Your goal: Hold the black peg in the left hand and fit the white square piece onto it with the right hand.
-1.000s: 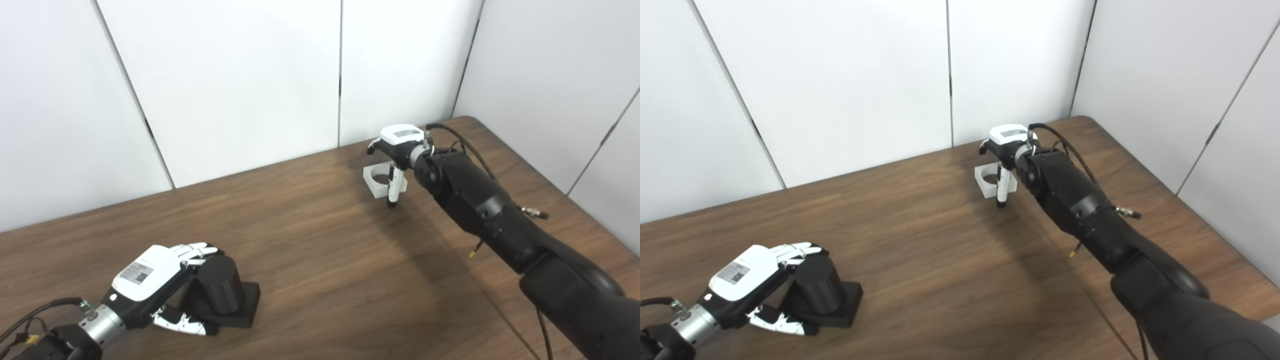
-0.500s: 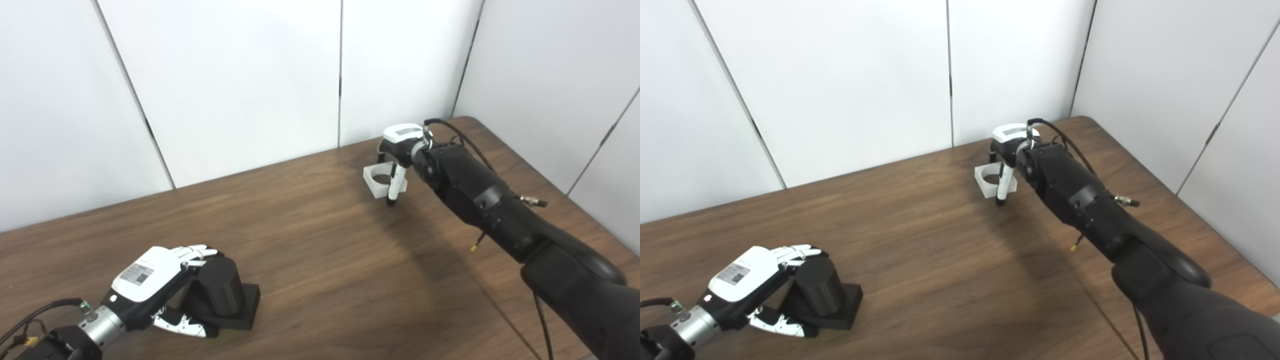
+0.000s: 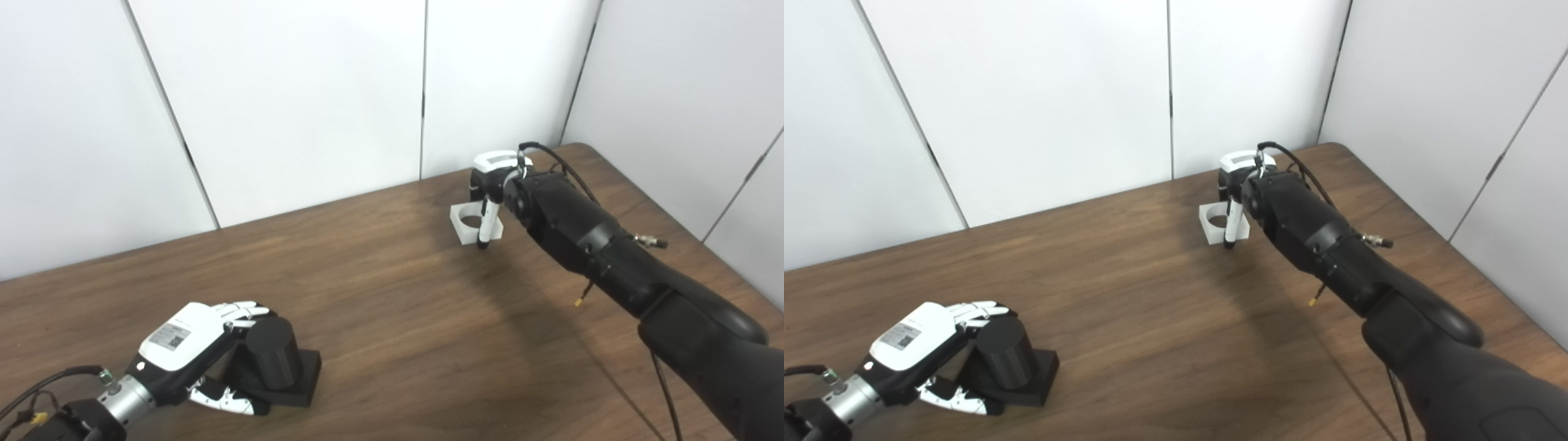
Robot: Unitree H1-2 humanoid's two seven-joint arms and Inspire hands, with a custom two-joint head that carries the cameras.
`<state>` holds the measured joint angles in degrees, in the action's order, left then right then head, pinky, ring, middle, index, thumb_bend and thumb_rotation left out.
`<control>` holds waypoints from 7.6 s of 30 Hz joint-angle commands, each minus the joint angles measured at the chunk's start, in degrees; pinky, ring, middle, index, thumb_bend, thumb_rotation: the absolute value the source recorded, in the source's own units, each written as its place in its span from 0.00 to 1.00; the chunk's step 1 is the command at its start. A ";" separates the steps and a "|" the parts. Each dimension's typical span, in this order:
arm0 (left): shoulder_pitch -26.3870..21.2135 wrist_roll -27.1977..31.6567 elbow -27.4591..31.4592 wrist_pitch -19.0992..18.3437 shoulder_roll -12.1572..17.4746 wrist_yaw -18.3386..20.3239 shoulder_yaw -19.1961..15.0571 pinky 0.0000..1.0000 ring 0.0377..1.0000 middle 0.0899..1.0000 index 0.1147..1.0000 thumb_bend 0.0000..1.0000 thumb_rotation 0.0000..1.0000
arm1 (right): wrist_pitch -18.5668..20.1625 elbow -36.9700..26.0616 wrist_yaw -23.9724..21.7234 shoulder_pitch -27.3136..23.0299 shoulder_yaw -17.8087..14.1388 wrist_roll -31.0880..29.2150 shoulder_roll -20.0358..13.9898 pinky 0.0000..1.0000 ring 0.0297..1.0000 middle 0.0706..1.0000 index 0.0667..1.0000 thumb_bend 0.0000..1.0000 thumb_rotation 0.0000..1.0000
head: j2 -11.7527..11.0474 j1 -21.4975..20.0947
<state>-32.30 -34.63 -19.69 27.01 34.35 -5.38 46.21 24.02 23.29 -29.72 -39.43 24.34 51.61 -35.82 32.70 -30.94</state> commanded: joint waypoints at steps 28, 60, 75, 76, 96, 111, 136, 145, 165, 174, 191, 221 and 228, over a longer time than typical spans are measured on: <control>3.99 -7.36 0.16 -0.71 -1.36 10.22 -4.58 0.80 0.88 0.86 0.42 0.52 0.06 | -10.95 -22.06 4.15 3.22 -6.30 -5.29 -3.05 0.93 0.91 0.77 0.44 0.52 0.14 | 3.86 8.96; 3.28 -11.07 1.58 -5.06 -8.30 15.44 -7.71 0.84 0.92 0.89 0.42 0.52 0.07 | -18.94 -45.68 -4.91 5.63 -8.48 -12.03 0.78 0.90 0.89 0.77 0.44 0.52 0.14 | 10.01 30.73; 3.10 -11.22 2.44 -6.37 -9.33 17.42 -8.23 0.85 0.94 0.91 0.42 0.52 0.07 | -20.00 -47.66 -6.66 6.12 -6.06 -12.90 7.46 0.88 0.88 0.78 0.44 0.52 0.14 | 10.49 32.50; 3.08 -11.24 2.52 -6.47 -9.37 17.57 -8.23 0.86 0.94 0.91 0.42 0.52 0.07 | -20.15 -47.63 -6.60 6.28 -5.93 -13.03 7.80 0.88 0.88 0.78 0.44 0.52 0.14 | 10.46 32.53; 3.13 -11.27 2.80 -6.49 -9.61 17.76 -8.40 0.86 0.93 0.91 0.42 0.52 0.07 | -21.03 -46.38 -6.49 9.39 -4.52 -13.26 11.63 0.87 0.88 0.78 0.44 0.52 0.14 | 10.97 32.79; 3.53 -11.04 4.59 -7.10 -9.54 19.12 -8.67 0.87 0.94 0.91 0.42 0.52 0.07 | -22.10 -44.67 -5.45 10.58 -4.20 -13.55 12.26 0.86 0.87 0.77 0.44 0.52 0.14 | 11.31 33.16; 3.58 -11.24 4.84 -7.69 -10.04 19.48 -8.73 0.87 0.93 0.91 0.42 0.52 0.07 | -22.29 -42.73 -4.26 10.77 -3.18 -12.22 15.76 0.90 0.88 0.78 0.44 0.52 0.14 | 11.53 33.32; 3.65 -11.17 5.23 -7.49 -9.96 19.68 -8.74 0.87 0.93 0.91 0.42 0.52 0.07 | -21.74 -41.72 -4.92 9.89 -3.13 -12.41 16.21 0.88 0.88 0.78 0.44 0.52 0.14 | 11.91 33.37; 4.06 -11.04 5.50 -6.73 -9.80 19.26 -9.25 0.86 0.94 0.91 0.42 0.52 0.07 | -21.28 -36.40 -3.38 9.14 -3.18 -11.89 16.71 0.87 0.87 0.78 0.44 0.52 0.13 | 12.16 33.25; 4.15 -10.84 5.72 -6.88 -10.05 19.82 -9.39 0.87 0.94 0.91 0.42 0.52 0.07 | -20.56 -35.41 -3.85 9.27 -2.75 -11.86 17.16 0.88 0.87 0.78 0.44 0.52 0.13 | 12.55 33.28; 4.21 -12.20 5.96 -7.03 -10.08 19.73 -9.13 0.85 0.93 0.90 0.42 0.52 0.08 | -18.10 -36.89 -8.77 8.84 -0.48 -11.96 16.50 0.90 0.89 0.82 0.46 0.52 0.17 | 12.92 33.40; 4.05 -11.35 6.16 -7.07 -9.77 20.74 -9.76 0.86 0.93 0.91 0.42 0.52 0.07 | -15.34 -37.57 -11.72 8.21 -0.68 -12.14 15.03 0.90 0.92 0.91 0.87 0.95 0.30 | 13.12 32.69; 4.13 -11.10 5.96 -7.02 -9.60 20.69 -10.01 0.86 0.93 0.91 0.42 0.52 0.07 | -14.65 -38.81 -11.08 8.02 -3.30 -12.75 13.81 0.89 0.91 0.91 0.85 0.89 0.23 | 12.90 31.97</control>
<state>-29.33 -43.43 -12.63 19.64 24.49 11.94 34.43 8.94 -13.69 -42.59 -28.99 22.78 39.33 -20.94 45.53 0.97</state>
